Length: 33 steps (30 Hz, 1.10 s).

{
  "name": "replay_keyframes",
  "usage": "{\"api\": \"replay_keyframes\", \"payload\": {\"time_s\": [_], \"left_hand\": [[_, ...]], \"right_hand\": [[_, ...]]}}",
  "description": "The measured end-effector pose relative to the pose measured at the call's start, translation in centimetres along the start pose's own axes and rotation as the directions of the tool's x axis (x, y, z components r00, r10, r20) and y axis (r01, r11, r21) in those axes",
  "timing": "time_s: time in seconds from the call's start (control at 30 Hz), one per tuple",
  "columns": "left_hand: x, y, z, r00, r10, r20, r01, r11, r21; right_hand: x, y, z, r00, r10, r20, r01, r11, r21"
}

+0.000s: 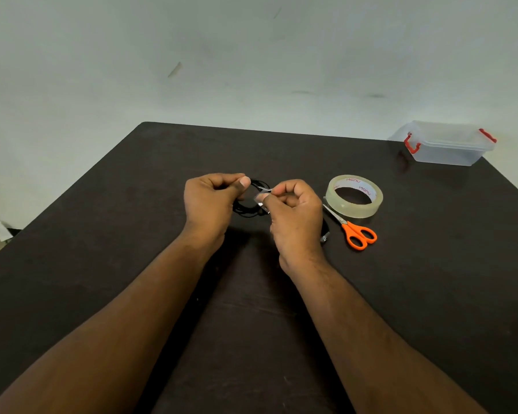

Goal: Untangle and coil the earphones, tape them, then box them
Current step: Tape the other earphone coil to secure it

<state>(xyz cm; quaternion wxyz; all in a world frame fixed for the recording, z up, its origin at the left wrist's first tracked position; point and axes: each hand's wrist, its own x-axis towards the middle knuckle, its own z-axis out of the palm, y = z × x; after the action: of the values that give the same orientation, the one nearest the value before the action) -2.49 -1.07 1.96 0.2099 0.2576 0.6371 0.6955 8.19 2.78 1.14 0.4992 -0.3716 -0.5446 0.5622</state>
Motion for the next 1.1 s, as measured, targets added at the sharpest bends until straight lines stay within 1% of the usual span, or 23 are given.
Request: {"api": "replay_keyframes", "payload": {"time_s": [0.1, 0.2, 0.27, 0.4, 0.57, 0.7, 0.93, 1.03, 1.1], "left_hand": [[-0.8, 0.1, 0.7, 1.0, -0.021, -0.013, 0.02, 0.995, -0.094], [-1.5, 0.2, 1.3, 0.999, -0.023, -0.023, 0.019, 0.985, -0.172], [-2.0, 0.2, 1.7, 0.999, -0.024, -0.034, 0.016, 0.978, -0.21], [-2.6, 0.0, 2.3, 0.999, -0.001, -0.045, -0.01, 0.968, -0.249], [-2.8, -0.3, 2.7, 1.0, -0.013, -0.022, 0.006, 0.961, -0.277], [-2.9, -0.3, 2.7, 1.0, -0.008, -0.02, 0.002, 0.962, -0.274], [-3.1, 0.0, 2.7, 0.999, -0.022, 0.029, 0.029, 0.956, -0.291], [-2.8, 0.1, 2.5, 0.993, -0.072, 0.09, 0.096, 0.95, -0.297], [-2.3, 0.1, 2.2, 0.974, -0.154, 0.168, 0.206, 0.913, -0.352]], "right_hand": [[-0.1, -0.2, 0.1, 1.0, 0.022, -0.013, -0.022, 1.0, 0.014], [-0.1, -0.3, 0.4, 0.994, 0.074, -0.074, -0.072, 0.997, 0.038], [0.0, -0.4, 0.5, 0.987, 0.113, -0.116, -0.104, 0.992, 0.078], [0.2, -0.5, 0.4, 0.971, 0.185, -0.153, -0.158, 0.972, 0.175], [0.2, -0.9, 0.4, 0.961, 0.251, -0.118, -0.211, 0.937, 0.279], [0.0, -1.3, 0.5, 0.961, 0.26, -0.094, -0.217, 0.918, 0.331], [0.0, -1.6, 0.2, 0.959, 0.276, -0.062, -0.231, 0.891, 0.39], [0.1, -1.7, 0.2, 0.962, 0.27, -0.051, -0.226, 0.883, 0.411], [0.1, -1.6, 0.1, 0.964, 0.262, -0.046, -0.218, 0.879, 0.423]]}}
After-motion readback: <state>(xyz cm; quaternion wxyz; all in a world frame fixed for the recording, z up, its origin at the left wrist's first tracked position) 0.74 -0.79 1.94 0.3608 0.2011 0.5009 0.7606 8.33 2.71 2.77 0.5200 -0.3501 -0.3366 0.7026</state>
